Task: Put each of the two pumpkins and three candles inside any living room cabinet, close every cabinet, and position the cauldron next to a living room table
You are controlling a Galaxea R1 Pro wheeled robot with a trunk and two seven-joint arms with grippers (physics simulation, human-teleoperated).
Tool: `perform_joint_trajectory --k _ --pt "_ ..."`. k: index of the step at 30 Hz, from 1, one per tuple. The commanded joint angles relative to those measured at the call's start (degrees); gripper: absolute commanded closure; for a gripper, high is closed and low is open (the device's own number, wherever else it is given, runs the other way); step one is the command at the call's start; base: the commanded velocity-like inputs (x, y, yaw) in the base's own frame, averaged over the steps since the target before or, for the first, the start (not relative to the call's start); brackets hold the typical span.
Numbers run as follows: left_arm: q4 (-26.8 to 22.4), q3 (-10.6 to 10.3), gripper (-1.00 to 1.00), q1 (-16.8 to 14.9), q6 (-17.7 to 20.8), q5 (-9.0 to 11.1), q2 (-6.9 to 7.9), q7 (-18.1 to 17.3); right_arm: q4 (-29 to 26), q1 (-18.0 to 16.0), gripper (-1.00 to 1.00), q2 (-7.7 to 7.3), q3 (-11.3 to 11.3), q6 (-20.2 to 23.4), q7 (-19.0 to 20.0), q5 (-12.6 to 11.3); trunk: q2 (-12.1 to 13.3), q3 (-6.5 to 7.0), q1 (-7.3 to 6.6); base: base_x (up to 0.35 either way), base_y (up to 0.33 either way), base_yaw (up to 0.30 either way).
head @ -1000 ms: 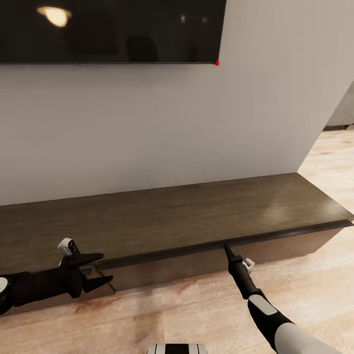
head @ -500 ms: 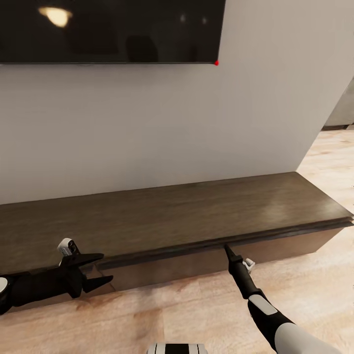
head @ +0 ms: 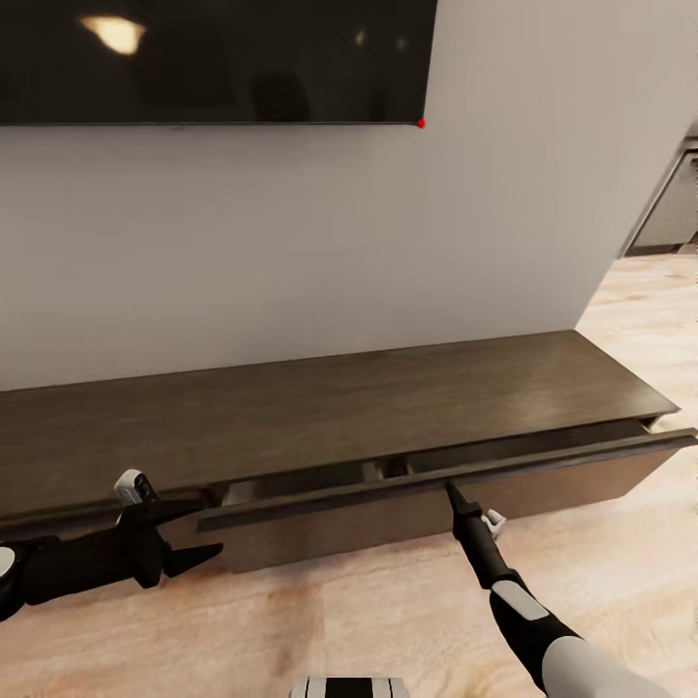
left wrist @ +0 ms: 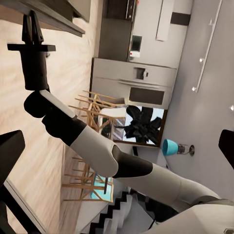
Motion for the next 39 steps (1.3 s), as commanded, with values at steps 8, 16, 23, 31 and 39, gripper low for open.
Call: perform_joint_trajectory --k 8,16,23,31,39 --pt "0.1 -0.2 -1.00 -0.1 0.0 -0.3 0.05 -0.6 -0.1 0.0 1.00 0.00 2.1 0.1 1.0 0.1 0.0 -0.03 -0.04 -0.206 0.000 0.000" --pt "0.0 -0.2 -1.00 -0.1 0.0 -0.3 0.04 -0.6 -0.1 0.0 1.00 0.00 2.1 0.0 0.6 0.1 0.0 -0.03 -0.04 -0.217 0.000 0.000" --pt "0.0 -0.2 -1.00 -0.1 0.0 -0.3 0.04 -0.6 -0.1 0.0 1.00 0.00 2.1 0.0 0.6 0.1 0.0 -0.03 -0.04 -0.219 0.000 0.000" --pt "0.0 -0.2 -1.00 -0.1 0.0 -0.3 0.04 -0.6 -0.2 0.0 1.00 0.00 2.1 0.0 0.6 0.1 0.0 -0.03 -0.04 -0.219 0.000 0.000" --pt "0.0 -0.2 -1.00 -0.1 0.0 -0.3 0.04 -0.6 -0.2 0.0 1.00 0.00 2.1 0.0 0.6 0.1 0.0 -0.03 -0.04 -0.220 -0.016 0.000"
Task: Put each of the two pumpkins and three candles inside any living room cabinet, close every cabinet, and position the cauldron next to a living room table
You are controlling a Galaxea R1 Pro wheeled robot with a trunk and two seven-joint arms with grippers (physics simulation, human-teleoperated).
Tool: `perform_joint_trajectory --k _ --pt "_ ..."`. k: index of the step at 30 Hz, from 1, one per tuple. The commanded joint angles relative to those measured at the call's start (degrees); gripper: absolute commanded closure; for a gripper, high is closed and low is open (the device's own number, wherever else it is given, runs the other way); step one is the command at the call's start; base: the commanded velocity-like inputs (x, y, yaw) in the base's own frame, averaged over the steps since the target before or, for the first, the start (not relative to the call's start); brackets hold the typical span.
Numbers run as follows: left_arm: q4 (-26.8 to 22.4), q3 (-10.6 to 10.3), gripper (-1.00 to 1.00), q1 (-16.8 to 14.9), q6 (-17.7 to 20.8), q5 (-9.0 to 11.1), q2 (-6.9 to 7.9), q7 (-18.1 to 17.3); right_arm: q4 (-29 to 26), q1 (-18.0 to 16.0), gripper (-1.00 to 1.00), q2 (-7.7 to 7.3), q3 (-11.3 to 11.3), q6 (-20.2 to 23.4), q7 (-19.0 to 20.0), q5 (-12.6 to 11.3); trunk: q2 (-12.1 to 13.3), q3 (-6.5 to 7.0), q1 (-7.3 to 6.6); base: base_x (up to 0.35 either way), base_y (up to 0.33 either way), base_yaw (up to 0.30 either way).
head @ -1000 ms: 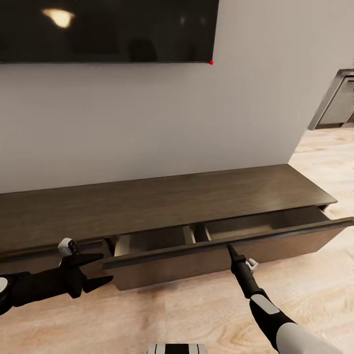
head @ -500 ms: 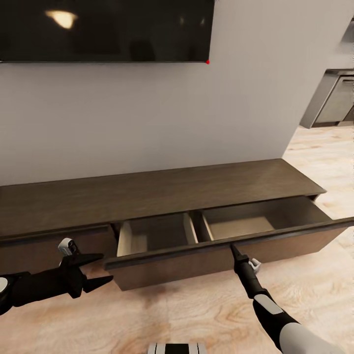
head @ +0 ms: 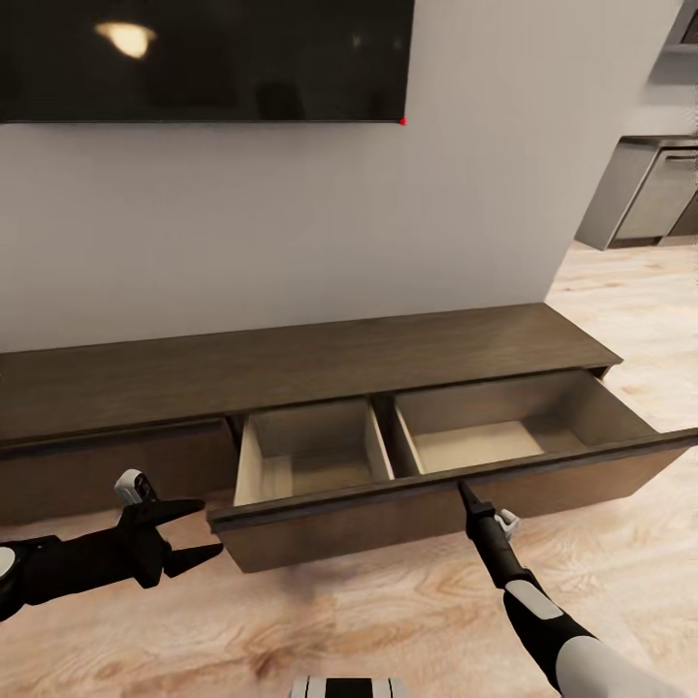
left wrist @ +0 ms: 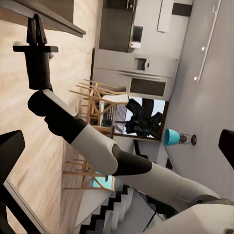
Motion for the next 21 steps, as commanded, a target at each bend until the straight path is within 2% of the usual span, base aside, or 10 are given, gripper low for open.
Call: perform_joint_trajectory --k 1,6,21 --pt "0.1 -0.2 -1.00 -0.1 0.0 -0.4 0.05 -0.6 -0.1 0.0 1.00 2.32 2.7 0.2 0.8 0.1 0.0 -0.04 -0.05 -0.217 -0.099 0.000" --pt "0.1 -0.2 -1.00 -0.1 0.0 -0.4 0.05 -0.6 -0.1 0.0 1.00 2.32 2.7 0.2 0.8 0.1 0.0 -0.04 -0.05 -0.138 -0.075 0.000" --pt "0.1 -0.2 -1.00 -0.1 0.0 -0.4 0.05 -0.6 -0.1 0.0 1.00 2.32 2.7 0.1 0.8 0.1 0.0 -0.04 -0.05 -0.005 -0.003 0.000"
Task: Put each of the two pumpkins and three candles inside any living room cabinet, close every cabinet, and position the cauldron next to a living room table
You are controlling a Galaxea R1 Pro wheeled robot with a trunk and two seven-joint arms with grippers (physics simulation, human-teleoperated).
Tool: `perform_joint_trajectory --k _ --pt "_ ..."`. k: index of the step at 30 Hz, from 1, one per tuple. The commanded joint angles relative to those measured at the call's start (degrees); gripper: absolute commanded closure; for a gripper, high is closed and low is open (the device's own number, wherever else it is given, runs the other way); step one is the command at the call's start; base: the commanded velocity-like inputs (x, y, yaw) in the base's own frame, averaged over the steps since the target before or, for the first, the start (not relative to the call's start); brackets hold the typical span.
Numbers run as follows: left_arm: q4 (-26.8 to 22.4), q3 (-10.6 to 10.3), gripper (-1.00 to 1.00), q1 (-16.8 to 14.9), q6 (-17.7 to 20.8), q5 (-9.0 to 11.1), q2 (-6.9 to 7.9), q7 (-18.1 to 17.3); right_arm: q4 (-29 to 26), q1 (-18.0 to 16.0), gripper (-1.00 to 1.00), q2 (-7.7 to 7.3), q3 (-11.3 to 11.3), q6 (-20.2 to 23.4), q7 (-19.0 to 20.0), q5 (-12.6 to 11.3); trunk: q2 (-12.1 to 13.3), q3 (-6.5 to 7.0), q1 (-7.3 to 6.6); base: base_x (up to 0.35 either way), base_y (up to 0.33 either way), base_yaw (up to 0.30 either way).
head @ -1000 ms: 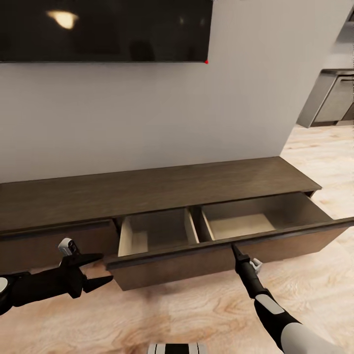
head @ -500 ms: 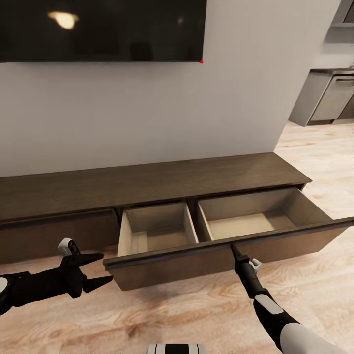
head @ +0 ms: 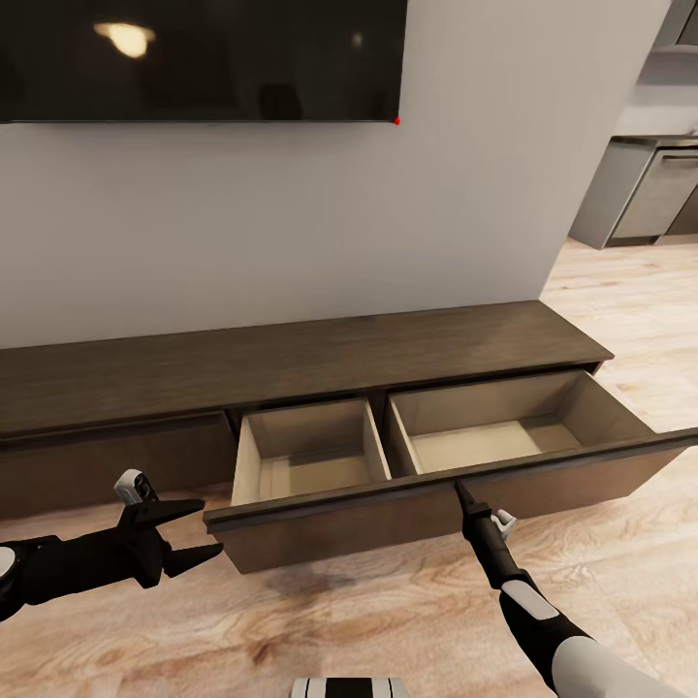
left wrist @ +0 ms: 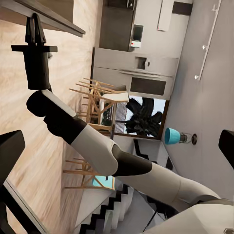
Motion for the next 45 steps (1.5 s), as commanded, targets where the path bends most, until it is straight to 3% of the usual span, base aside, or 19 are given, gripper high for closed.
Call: perform_joint_trajectory --k 1,23,24,45 --pt "0.1 -0.2 -1.00 -0.1 0.0 -0.3 0.05 -0.6 -0.2 0.0 1.00 1.63 2.6 0.1 0.6 0.0 0.0 -0.04 -0.02 -0.055 0.000 0.000" --pt "0.1 -0.2 -1.00 -0.1 0.0 -0.3 0.05 -0.6 -0.2 0.0 1.00 1.63 2.6 0.2 0.6 0.0 0.0 -0.04 -0.02 -0.043 0.000 0.000" --pt "0.1 -0.2 -1.00 -0.1 0.0 -0.3 0.05 -0.6 -0.2 0.0 -1.00 1.63 2.6 0.2 0.6 0.0 0.0 -0.04 -0.02 -0.032 0.000 0.000" --pt "0.2 -0.2 -1.00 -0.1 0.0 -0.3 0.01 -0.6 -0.1 0.0 -1.00 1.57 2.7 1.1 -0.8 0.1 0.0 -0.04 -0.02 -0.008 0.000 0.000"
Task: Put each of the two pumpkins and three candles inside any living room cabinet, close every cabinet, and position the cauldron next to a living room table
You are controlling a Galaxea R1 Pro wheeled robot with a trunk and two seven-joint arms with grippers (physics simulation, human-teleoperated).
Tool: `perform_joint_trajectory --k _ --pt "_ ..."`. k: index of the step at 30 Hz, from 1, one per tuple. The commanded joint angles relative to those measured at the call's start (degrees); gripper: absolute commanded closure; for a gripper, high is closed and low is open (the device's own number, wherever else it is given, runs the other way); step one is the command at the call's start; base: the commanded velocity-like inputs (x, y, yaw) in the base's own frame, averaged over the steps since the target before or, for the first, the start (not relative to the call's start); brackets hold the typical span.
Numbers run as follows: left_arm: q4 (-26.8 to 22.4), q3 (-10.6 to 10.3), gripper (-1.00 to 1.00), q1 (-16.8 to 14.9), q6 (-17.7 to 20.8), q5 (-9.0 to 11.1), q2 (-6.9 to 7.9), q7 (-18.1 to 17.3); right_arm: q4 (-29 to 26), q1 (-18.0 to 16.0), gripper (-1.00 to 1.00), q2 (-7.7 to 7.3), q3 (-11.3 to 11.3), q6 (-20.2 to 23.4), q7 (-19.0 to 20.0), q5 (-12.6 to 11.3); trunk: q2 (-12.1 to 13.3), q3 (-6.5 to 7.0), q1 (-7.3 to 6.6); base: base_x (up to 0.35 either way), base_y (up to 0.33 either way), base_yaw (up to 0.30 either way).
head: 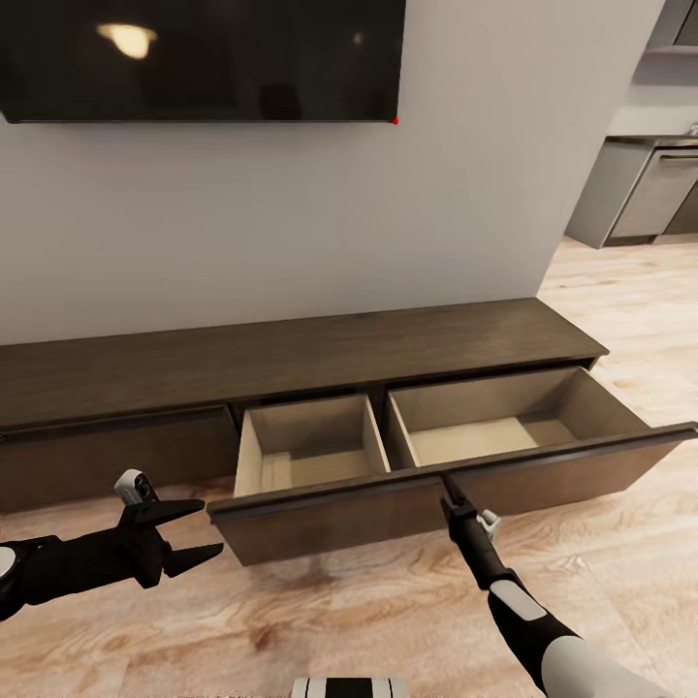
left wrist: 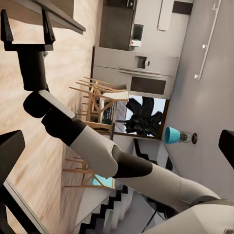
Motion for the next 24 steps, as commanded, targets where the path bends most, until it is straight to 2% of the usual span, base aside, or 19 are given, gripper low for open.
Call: perform_joint_trajectory --k 1,8,13,19,21,24 --pt "0.1 -0.2 -1.00 -0.1 0.0 -0.3 0.07 -0.6 0.0 0.0 -1.00 -0.05 0.4 0.6 -0.2 -0.6 0.0 -0.04 -0.02 -0.082 0.000 0.000" --pt "0.3 -0.2 -1.00 -0.1 0.0 -0.3 0.01 -0.6 0.1 0.0 -1.00 -0.15 1.0 10.3 -1.5 -0.6 0.0 -0.04 -0.02 -0.084 0.000 0.000" --pt "0.4 0.1 -1.00 -0.1 -0.1 -0.3 0.01 -0.6 0.0 0.0 -1.00 -0.17 1.1 12.8 -1.6 -0.7 0.0 -0.04 -0.02 -0.010 0.000 0.000" --pt "0.4 0.4 -1.00 -0.1 -0.1 -0.3 0.07 -0.6 0.2 0.2 -1.00 -0.39 1.1 19.5 -1.6 -0.7 0.0 -0.04 -0.02 -0.001 0.000 0.000" --pt "0.5 0.4 -1.00 -0.1 -0.1 -0.2 0.08 -0.6 0.6 0.3 -1.00 -0.46 1.4 22.3 -1.5 -0.7 0.0 0.40 -0.07 0.000 0.000 0.000" --pt "0.5 0.4 -1.00 -0.1 -0.1 -0.2 0.09 -0.6 0.9 0.5 -1.00 -0.55 3.0 27.0 -1.7 -0.6 0.8 0.98 -0.54 0.000 0.000 0.000"
